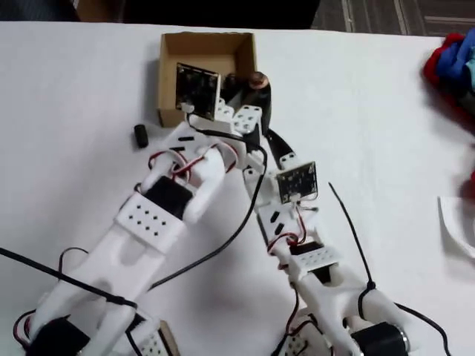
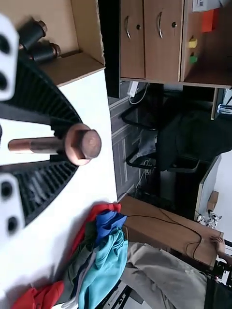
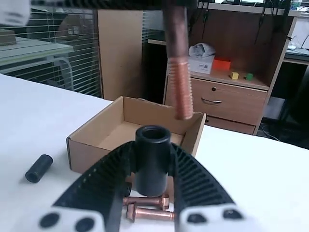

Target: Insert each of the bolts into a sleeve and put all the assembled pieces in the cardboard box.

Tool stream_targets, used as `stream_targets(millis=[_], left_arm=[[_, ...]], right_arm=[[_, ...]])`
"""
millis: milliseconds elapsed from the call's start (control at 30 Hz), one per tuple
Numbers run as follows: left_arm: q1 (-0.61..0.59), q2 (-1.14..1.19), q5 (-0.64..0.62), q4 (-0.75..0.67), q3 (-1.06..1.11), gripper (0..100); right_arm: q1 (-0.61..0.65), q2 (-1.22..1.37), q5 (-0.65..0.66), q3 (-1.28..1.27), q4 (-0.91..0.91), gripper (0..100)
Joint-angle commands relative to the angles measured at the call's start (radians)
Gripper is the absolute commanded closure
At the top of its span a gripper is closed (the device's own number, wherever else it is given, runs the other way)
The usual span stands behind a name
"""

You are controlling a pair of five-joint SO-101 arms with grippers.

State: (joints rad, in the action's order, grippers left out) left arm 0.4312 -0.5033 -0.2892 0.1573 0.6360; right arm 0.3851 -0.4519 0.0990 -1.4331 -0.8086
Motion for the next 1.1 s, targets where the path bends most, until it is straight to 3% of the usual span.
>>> stream_targets(millis=[0,1067], left_arm=[[0.003,0.000,-0.006,0.018,-0.053,97],[0.014,0.002,-0.006,0.025,0.013,97]], right_arm=[[-0.024,0.001,0.006,0.020,-0.024,97.8],[-0.050,-0.005,0.006,0.025,-0.025,97.8]])
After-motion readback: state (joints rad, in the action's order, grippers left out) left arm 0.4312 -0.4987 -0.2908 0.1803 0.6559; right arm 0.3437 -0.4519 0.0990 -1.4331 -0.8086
